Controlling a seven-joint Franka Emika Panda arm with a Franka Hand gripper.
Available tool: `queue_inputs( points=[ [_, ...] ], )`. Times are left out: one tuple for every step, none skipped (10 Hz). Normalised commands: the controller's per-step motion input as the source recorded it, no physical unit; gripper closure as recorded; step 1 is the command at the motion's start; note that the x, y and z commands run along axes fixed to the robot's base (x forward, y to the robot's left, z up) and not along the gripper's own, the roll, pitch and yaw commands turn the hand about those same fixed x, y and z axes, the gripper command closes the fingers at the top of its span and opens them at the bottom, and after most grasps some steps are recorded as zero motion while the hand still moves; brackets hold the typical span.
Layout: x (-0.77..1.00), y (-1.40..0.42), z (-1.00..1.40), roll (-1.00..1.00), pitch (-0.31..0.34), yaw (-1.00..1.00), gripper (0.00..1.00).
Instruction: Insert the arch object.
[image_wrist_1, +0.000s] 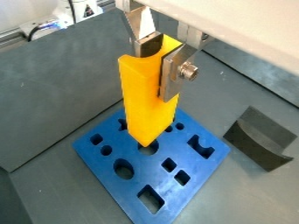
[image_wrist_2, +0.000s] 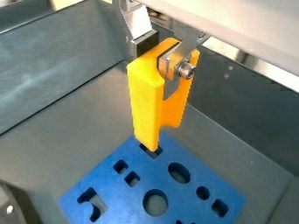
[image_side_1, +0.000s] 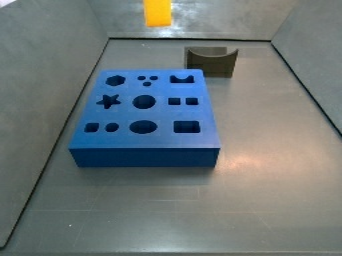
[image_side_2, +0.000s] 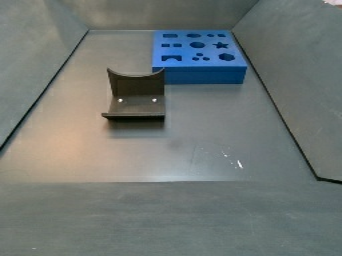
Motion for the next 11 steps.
queue_inputs(
  points=[
    [0.00, 0.00, -0.18, 0.02, 0.000, -1.00, 1.00],
    [0.00, 0.00, -0.19, 0.02, 0.000, -1.00, 1.00],
    [0.00, 0.12, -0.19, 0.00, 0.000, -0.91, 1.00],
    [0.00, 0.21, -0.19, 0.00, 0.000, -0.82, 1.00],
    [0.00, 0.33, -0.21, 0.00, 0.000, -0.71, 1.00],
    [0.00, 0.46, -0.21, 0.00, 0.000, -0.57, 1.00],
    [0.00, 0.60, -0.18, 0.00, 0.000, -0.43, 1.00],
    [0.00, 0.63, -0.18, 0.00, 0.000, -0.39, 1.00],
    [0.00, 0.64, -0.18, 0.00, 0.000, -0.38, 1.00],
    [0.00, 0.63, -0.19, 0.00, 0.000, -0.39, 1.00],
    [0.00, 0.56, -0.17, 0.00, 0.000, -0.46, 1.00]
  ],
)
